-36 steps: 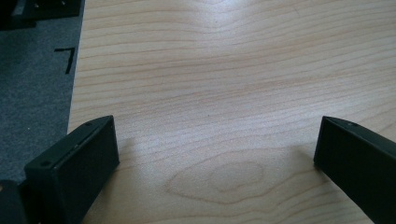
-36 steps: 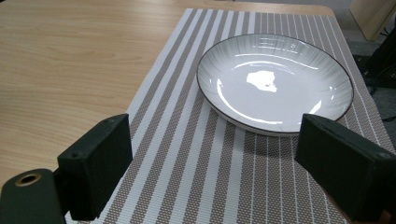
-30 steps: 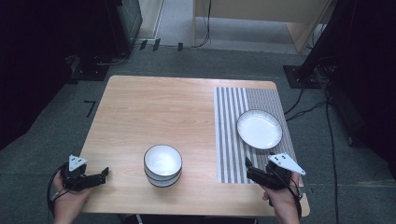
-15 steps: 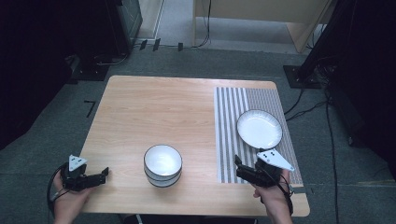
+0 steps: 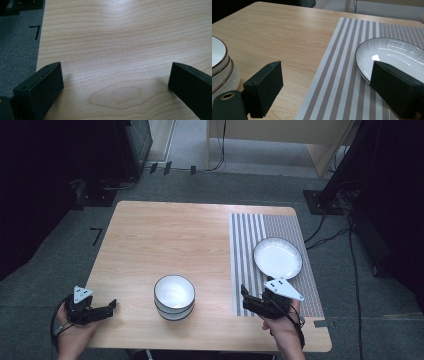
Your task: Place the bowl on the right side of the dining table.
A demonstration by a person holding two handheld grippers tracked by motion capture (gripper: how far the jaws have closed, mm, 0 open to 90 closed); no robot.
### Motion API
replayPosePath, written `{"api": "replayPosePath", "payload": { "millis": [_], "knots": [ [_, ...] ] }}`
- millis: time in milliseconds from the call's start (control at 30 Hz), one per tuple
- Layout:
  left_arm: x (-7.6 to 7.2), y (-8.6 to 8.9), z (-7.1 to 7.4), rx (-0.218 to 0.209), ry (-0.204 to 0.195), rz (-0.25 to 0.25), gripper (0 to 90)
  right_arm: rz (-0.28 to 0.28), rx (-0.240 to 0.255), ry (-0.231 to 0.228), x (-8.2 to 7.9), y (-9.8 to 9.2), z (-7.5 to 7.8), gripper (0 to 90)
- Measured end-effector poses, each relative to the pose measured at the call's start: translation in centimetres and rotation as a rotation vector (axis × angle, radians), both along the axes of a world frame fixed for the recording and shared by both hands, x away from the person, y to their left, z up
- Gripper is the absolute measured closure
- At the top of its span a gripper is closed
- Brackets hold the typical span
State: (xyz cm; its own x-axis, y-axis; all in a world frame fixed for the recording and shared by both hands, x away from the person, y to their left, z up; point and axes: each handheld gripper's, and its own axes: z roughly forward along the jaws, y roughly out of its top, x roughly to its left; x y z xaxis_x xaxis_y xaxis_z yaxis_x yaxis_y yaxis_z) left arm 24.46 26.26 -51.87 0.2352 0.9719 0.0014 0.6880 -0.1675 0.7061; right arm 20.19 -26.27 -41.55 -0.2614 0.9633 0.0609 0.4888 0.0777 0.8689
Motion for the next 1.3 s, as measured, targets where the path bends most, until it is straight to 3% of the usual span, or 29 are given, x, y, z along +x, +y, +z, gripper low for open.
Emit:
{"api": "replayPosePath", "payload": {
  "millis": [33,600,1300],
  "knots": [
    [0.0,0.0,0.0,0.000,0.000,0.000,0.0,-0.003,-0.003,0.000,0.0,0.2,0.0,15.1],
    [0.0,0.0,0.0,0.000,0.000,0.000,0.0,0.049,0.032,-0.011,0.2,2.3,0.2,12.5],
    [0.0,0.0,0.0,0.000,0.000,-0.001,0.0,0.076,0.032,-0.005,0.5,4.3,0.9,13.3]
  ]
}}
